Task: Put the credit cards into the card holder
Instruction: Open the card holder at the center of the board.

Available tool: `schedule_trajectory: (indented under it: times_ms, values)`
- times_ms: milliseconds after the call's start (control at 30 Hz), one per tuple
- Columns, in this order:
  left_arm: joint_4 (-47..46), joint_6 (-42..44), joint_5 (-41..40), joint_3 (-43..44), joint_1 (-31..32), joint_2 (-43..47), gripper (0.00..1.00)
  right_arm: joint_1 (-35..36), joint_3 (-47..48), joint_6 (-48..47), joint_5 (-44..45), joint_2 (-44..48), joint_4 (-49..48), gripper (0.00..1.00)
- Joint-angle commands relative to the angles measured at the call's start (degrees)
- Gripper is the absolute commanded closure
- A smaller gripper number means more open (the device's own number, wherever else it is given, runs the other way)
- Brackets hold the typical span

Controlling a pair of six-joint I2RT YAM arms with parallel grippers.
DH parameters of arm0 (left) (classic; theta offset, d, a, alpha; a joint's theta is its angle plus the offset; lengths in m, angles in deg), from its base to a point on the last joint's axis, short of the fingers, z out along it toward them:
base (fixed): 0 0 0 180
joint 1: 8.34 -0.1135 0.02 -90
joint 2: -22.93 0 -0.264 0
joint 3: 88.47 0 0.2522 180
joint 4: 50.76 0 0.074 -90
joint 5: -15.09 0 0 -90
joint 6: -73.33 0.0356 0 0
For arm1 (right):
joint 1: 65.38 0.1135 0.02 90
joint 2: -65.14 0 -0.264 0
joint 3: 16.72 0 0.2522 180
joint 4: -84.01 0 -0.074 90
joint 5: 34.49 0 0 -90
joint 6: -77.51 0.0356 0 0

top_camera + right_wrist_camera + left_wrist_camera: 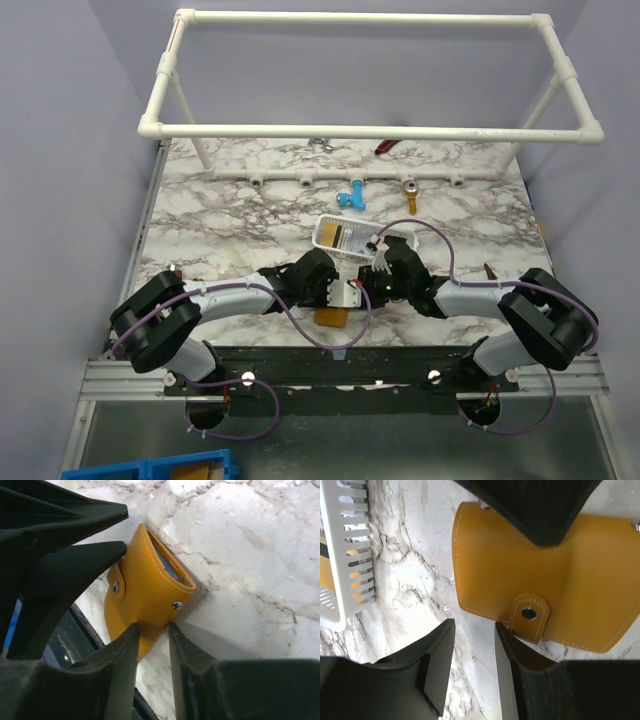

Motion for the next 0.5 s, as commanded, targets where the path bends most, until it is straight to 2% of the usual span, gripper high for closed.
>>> schedule_trajectory:
  times_ms: [0, 233, 300, 467]
  values:
    - [3.4, -2.9, 2.2, 2.8, 0.3, 0.9, 0.61, -0.6, -0.2, 0.7, -3.2, 1.2, -4.5, 0.73]
    - [6.0, -5.3, 6.3, 4.7, -0.3, 2.8, 0.61, -0.9, 0.4, 1.0, -3.1, -0.6, -5.2, 0.96]
    - [7.1, -5.3, 7.6, 4.8, -1.4, 3.7, 0.59, -1.0, 0.2, 0.9, -2.2, -0.1, -4.9, 0.99]
    - [13.2, -6.8, 14.0, 8.1, -5.2, 5.3, 0.42, -1.1, 0.5, 0.6, -0.6, -0.4, -3.7, 0.99]
